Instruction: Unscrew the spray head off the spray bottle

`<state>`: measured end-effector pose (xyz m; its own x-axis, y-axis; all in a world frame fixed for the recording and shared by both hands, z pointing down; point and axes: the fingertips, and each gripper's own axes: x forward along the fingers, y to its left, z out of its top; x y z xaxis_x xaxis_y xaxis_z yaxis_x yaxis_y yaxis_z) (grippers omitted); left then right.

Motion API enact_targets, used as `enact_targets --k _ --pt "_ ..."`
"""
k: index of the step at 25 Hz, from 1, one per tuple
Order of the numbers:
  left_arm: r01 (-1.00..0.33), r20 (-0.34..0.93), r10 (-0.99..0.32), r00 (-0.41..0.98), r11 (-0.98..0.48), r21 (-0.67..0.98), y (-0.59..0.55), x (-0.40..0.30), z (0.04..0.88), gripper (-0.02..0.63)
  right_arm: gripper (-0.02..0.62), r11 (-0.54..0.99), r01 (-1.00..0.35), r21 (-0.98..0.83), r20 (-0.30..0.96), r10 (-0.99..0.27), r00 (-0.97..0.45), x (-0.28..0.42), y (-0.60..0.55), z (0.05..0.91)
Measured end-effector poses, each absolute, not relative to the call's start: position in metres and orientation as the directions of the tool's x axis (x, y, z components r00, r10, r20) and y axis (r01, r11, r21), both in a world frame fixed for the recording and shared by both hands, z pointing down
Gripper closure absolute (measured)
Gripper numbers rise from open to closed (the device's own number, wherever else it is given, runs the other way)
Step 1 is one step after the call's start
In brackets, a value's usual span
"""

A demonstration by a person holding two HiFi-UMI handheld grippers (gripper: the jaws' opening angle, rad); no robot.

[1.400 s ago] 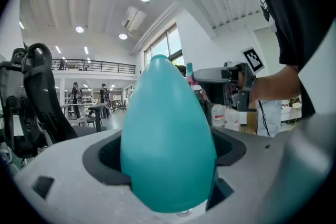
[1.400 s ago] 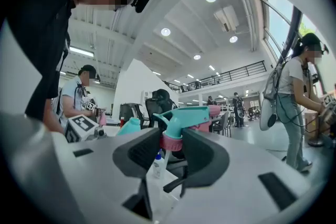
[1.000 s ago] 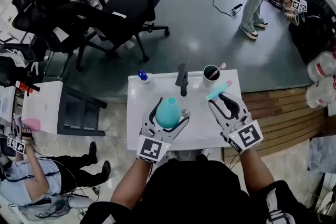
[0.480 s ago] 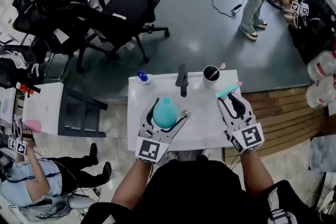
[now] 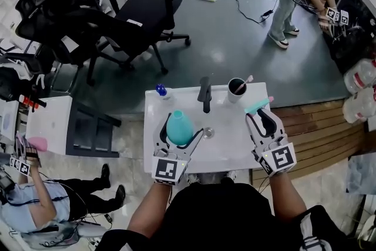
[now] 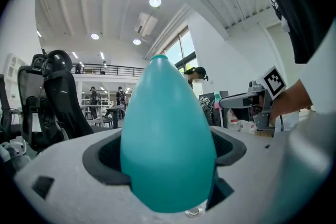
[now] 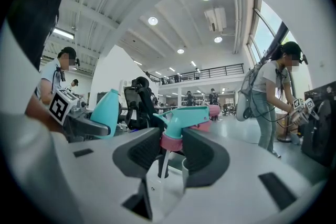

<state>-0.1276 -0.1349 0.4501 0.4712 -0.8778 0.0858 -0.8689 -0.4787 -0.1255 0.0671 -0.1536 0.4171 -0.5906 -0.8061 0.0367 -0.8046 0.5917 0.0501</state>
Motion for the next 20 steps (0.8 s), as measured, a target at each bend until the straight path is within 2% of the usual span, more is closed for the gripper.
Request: enact_targets --k 20 --pt "-0.869 0.073 -0.879 0.471 -0.476 -0.136 -0.136 -0.125 0.447 0.149 0.46 0.601 -0.791 0.115 -0.006 -0.796 -0.605 0.048 -0.152 0.401"
